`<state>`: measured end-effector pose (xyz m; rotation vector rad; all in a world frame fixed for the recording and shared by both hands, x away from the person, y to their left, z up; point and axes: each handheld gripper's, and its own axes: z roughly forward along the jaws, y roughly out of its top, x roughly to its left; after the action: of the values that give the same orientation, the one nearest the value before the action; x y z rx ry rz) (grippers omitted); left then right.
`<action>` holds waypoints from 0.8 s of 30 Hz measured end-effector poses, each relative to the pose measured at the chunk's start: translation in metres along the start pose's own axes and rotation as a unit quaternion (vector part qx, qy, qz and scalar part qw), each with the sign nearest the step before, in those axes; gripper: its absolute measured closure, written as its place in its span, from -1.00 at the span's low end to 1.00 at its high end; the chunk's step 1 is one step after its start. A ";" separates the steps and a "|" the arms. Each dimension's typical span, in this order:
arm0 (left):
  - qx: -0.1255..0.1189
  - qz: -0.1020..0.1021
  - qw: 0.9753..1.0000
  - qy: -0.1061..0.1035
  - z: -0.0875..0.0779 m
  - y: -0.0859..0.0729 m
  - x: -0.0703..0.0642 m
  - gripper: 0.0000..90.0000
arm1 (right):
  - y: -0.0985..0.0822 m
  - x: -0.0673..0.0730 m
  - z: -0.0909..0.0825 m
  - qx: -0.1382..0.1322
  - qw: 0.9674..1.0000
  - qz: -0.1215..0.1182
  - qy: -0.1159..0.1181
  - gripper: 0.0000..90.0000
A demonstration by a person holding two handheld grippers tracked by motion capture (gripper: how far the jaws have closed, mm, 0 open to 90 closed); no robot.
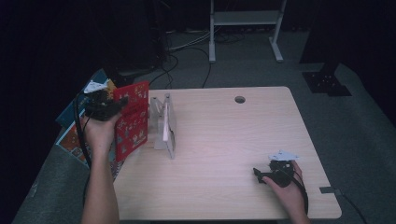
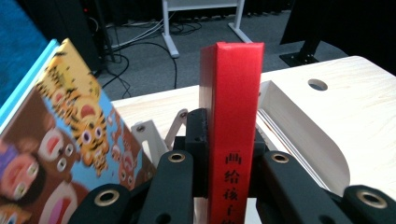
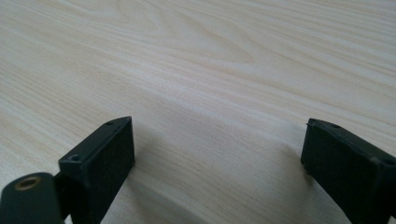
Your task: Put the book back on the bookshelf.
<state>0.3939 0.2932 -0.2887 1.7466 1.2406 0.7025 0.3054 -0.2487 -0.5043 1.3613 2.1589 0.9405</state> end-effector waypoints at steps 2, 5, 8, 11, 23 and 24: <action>0.001 -0.003 1.000 0.002 -0.004 -0.003 0.000 0.77 | 0.000 0.000 0.000 0.000 1.000 0.000 0.000 -0.80; -0.002 -0.004 1.000 0.003 -0.009 -0.009 -0.001 0.76 | 0.000 0.000 0.000 0.000 1.000 0.000 0.000 -0.81; -0.003 -0.007 1.000 0.006 -0.013 -0.013 -0.001 0.76 | 0.000 0.000 0.000 0.000 1.000 0.000 0.000 -0.80; -0.005 -0.014 1.000 0.006 -0.018 -0.019 -0.002 0.76 | 0.000 0.000 0.000 0.000 1.000 0.000 0.000 -0.80; 0.026 -0.028 0.999 0.004 -0.019 -0.046 -0.004 0.76 | 0.000 0.000 0.000 0.001 1.000 0.001 0.000 -0.80; 0.030 -0.031 0.999 0.001 -0.016 -0.050 -0.004 0.76 | 0.000 0.000 0.000 0.001 1.000 0.001 0.000 -0.80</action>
<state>0.3566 0.3018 -0.3248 1.7480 1.3234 0.6386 0.3054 -0.2487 -0.5041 1.3630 2.1594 0.9399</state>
